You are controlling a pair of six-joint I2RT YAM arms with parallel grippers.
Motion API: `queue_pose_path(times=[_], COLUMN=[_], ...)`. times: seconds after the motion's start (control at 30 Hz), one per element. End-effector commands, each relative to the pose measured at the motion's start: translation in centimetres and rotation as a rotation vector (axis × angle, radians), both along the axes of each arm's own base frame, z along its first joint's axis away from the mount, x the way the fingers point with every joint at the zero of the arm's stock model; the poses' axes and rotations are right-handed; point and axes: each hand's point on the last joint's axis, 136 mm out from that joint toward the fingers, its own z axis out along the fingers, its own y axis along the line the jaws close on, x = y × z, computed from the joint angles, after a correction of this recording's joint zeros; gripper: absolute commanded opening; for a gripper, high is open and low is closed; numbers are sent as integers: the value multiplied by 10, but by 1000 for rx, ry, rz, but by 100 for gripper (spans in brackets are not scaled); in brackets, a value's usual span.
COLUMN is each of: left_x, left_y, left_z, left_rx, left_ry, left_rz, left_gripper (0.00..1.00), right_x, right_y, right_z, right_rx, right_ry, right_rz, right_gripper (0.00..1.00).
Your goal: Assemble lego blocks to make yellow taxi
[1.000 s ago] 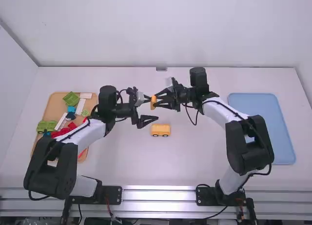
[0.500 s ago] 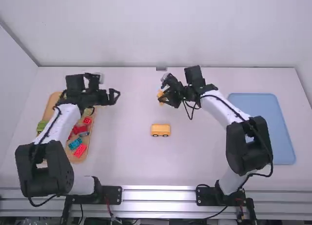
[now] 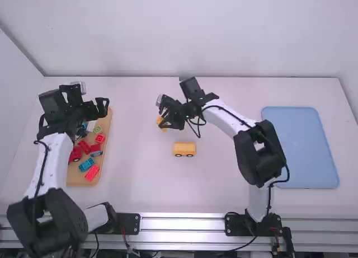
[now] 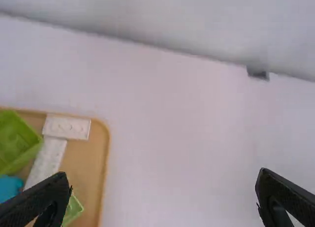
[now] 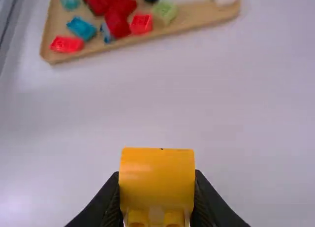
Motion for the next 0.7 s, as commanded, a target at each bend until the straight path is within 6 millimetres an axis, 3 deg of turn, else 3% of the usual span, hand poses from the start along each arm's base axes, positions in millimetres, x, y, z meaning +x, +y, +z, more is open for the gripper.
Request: queue_pose_path(times=[0.0,0.13,0.2,0.33,0.57,0.67], left_x=[-13,-24,-26,-28,-27,-27], left_y=[5,11,12,13,11,11], left_z=[13,17,15,12,10,8], left_rx=[21,14,22,18,16,14], left_ry=[-57,-90,-91,-81,-74,-69], left_rz=[73,159,169,173,167,167], left_gripper=[99,99,99,99,99,99], right_x=[15,3,-13,-33,-49,-53], right_y=[10,16,18,18,29,31], right_z=[8,-25,-43,-62,-98,-104], right_rx=[-93,-282,-376,-500,-689,-715], right_ry=[-109,-116,-106,-91,-151,-162], right_rz=[1,61,145,259,296,298], right_gripper=[0,0,0,0,0,0])
